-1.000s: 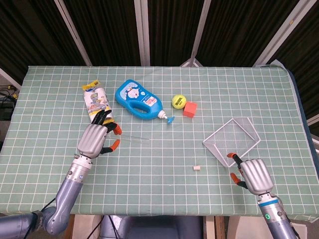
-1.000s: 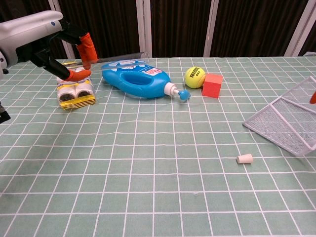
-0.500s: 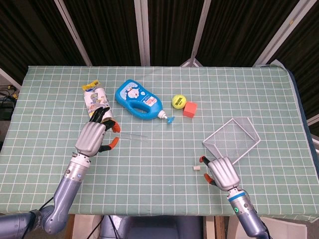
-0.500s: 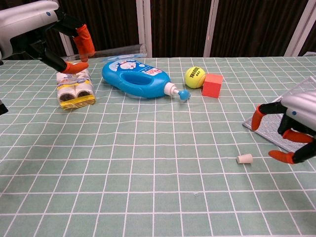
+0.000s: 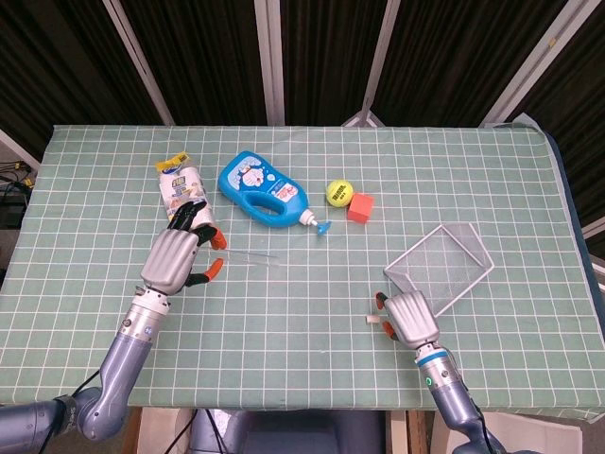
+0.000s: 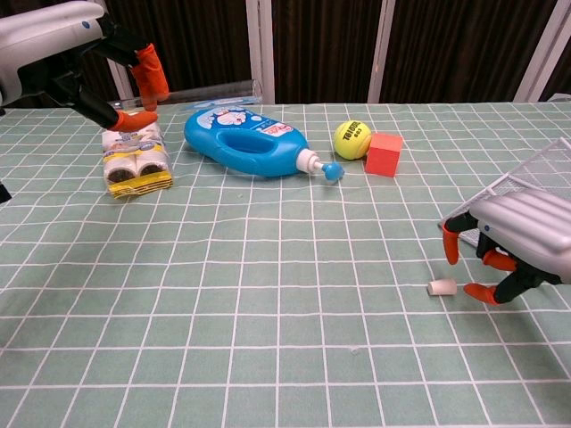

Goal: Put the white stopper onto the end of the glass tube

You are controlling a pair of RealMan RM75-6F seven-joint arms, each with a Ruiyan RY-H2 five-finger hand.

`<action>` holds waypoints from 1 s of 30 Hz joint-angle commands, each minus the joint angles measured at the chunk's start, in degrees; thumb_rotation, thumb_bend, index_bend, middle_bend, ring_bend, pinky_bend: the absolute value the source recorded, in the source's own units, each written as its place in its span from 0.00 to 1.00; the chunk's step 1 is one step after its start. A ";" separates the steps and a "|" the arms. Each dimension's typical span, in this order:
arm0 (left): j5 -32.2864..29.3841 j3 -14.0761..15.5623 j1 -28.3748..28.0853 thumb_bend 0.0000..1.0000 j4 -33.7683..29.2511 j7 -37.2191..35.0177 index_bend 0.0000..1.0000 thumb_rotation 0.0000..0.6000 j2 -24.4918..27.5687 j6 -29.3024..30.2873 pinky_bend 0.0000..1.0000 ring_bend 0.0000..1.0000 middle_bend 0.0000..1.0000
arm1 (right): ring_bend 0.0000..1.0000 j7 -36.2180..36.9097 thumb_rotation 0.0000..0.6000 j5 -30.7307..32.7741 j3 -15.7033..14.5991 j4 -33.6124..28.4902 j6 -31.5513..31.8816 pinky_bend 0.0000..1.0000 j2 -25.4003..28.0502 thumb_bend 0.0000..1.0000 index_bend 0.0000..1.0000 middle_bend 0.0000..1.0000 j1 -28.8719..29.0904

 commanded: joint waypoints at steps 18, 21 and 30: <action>-0.20 0.77 -0.16 0.77 0.83 -0.49 0.54 1.00 -0.58 0.37 0.00 0.08 0.50 | 1.00 -2.53 1.00 1.68 -1.36 0.16 1.04 0.91 -1.30 0.33 0.48 0.97 0.70; -0.14 0.76 -0.19 0.77 0.85 -0.60 0.53 1.00 -0.42 0.39 0.00 0.08 0.50 | 1.00 -3.18 1.00 2.23 -1.44 0.25 1.09 0.91 -1.57 0.33 0.47 0.97 0.81; -0.15 0.60 -0.13 0.77 0.51 -1.18 0.53 1.00 0.00 0.76 0.00 0.08 0.50 | 1.00 -4.07 1.00 2.72 -1.79 -0.18 1.97 0.91 -2.04 0.33 0.46 0.97 1.07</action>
